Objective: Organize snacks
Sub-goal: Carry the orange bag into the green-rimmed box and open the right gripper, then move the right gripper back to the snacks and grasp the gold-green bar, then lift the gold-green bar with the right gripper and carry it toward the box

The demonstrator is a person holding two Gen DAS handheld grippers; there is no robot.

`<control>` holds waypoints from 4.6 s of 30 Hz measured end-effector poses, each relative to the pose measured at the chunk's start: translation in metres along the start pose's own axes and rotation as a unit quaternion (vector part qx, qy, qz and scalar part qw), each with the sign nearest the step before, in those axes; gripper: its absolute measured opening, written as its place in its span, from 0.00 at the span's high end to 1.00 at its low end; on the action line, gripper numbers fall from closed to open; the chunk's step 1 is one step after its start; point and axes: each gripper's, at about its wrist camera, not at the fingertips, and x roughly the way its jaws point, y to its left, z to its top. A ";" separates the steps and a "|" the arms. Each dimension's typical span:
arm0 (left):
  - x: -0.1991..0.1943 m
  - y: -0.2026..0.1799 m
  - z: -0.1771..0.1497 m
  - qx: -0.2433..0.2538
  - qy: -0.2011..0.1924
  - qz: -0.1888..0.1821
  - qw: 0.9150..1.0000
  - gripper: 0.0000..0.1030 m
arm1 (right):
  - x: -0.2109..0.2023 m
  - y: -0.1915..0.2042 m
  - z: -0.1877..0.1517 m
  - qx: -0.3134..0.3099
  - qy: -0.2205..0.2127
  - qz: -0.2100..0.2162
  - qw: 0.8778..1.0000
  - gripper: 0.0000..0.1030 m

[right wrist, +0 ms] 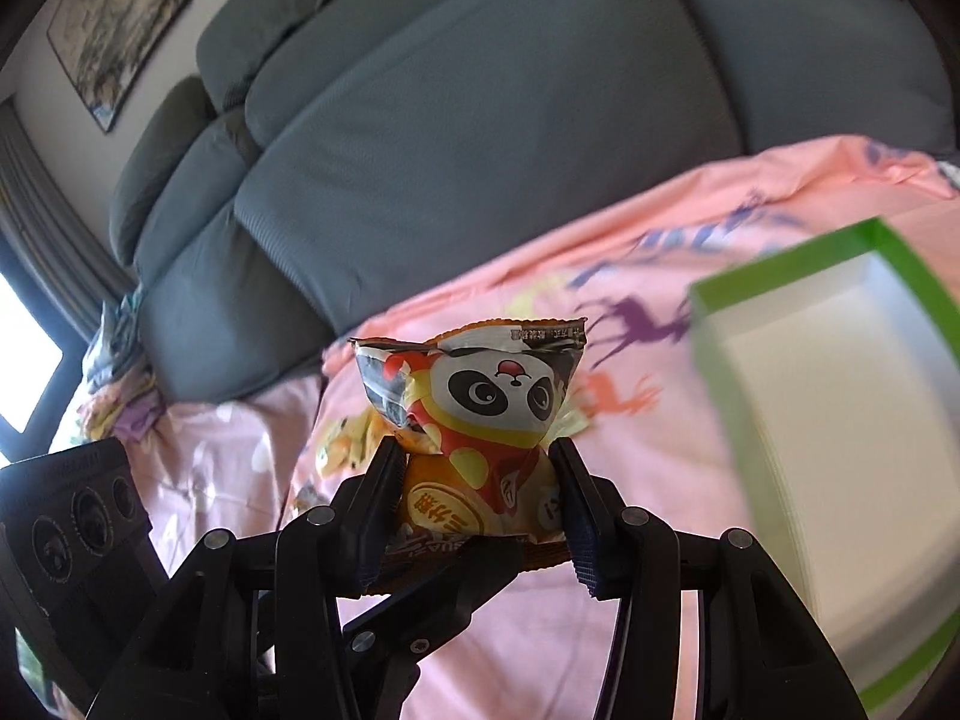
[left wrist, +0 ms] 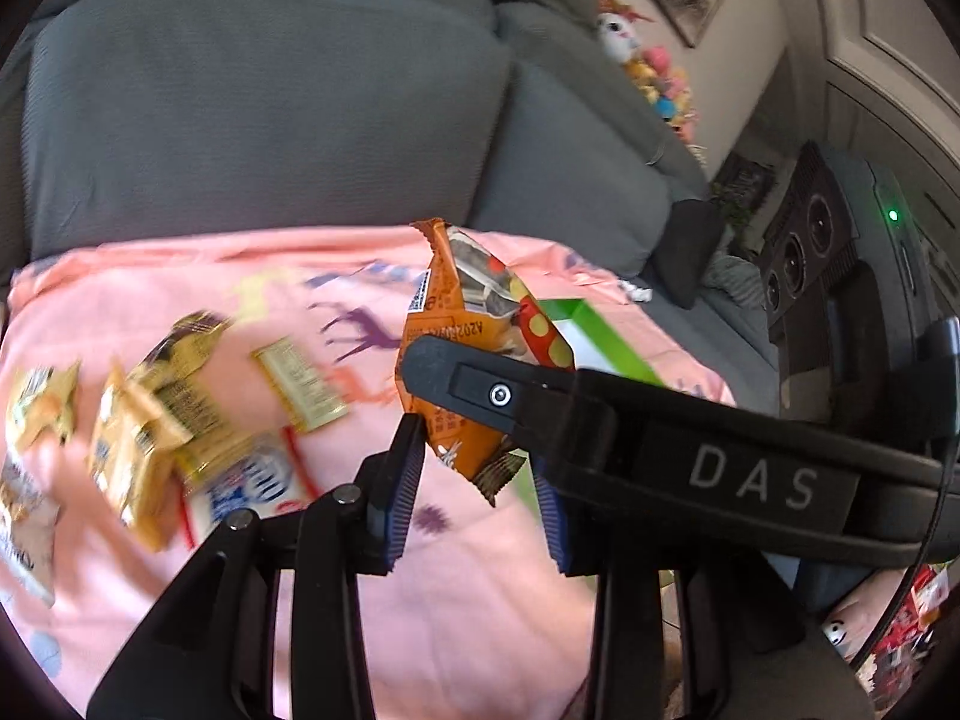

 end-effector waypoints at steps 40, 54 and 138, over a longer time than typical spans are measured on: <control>0.140 -0.111 -0.004 0.039 0.179 -0.074 0.980 0.68 | -0.042 -0.153 -0.002 0.169 0.022 -0.129 0.977 0.50; 0.119 -0.102 -0.003 0.054 0.153 -0.016 0.987 0.35 | -0.043 -0.154 -0.004 0.170 0.023 -0.146 0.974 0.36; -0.065 0.173 -0.064 -0.240 0.077 0.274 0.928 0.24 | 0.121 0.035 -0.075 -0.040 0.204 -0.052 0.977 0.56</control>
